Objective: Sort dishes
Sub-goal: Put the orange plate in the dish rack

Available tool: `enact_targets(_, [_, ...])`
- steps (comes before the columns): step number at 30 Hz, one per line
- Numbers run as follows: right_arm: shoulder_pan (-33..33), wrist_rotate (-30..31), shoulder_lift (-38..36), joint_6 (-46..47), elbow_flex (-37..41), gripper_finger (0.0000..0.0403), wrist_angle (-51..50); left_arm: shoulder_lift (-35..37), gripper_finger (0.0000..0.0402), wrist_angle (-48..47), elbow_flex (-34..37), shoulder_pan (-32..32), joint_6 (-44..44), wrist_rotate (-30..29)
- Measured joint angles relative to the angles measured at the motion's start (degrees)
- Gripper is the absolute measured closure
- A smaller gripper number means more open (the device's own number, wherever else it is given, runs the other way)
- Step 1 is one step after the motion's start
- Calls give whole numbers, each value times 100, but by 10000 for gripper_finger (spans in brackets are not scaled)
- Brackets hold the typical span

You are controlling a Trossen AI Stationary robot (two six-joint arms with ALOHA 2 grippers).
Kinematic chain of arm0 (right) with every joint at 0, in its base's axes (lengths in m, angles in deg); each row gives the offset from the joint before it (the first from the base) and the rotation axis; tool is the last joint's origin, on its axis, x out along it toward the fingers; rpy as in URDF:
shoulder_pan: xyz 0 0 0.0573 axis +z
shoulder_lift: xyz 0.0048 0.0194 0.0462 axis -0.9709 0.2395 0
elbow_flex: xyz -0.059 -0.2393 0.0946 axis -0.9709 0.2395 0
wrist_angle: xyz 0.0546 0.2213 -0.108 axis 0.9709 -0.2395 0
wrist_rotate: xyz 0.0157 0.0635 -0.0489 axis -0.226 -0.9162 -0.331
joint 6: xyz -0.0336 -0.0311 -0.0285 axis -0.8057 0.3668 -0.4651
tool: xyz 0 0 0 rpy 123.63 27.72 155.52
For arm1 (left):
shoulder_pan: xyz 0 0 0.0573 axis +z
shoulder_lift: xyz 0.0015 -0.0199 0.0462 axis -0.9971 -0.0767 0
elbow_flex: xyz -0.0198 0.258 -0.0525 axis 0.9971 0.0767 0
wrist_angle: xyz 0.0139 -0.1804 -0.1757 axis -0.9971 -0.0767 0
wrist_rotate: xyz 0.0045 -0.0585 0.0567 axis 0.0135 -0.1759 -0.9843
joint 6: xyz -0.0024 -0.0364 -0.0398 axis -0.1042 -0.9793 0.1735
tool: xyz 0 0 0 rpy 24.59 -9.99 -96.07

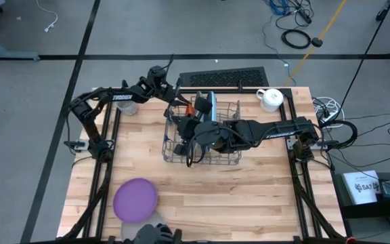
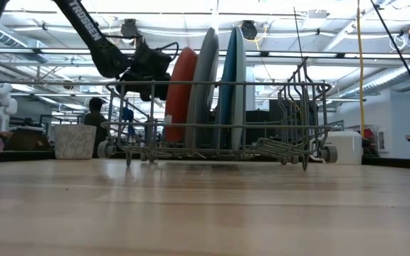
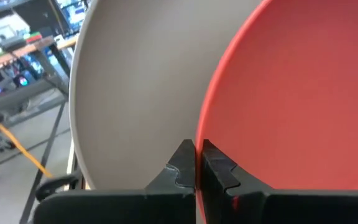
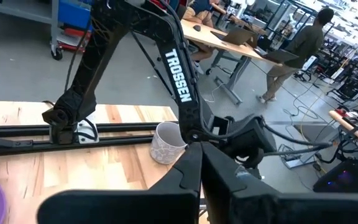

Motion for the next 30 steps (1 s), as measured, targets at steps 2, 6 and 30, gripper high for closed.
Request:
enact_targets(2, [0, -2, 0, 5, 0, 403, -2, -58, 401, -2, 0, 0, -13, -83])
enact_targets(6, [0, -2, 2, 8, 0, 403, -9, -83, 395, 30, 0, -10, -118, -248])
enact_targets(30, [-44, 0, 4, -51, 0, 403, -42, -83, 215, 73, 0, -22, -715, -1040])
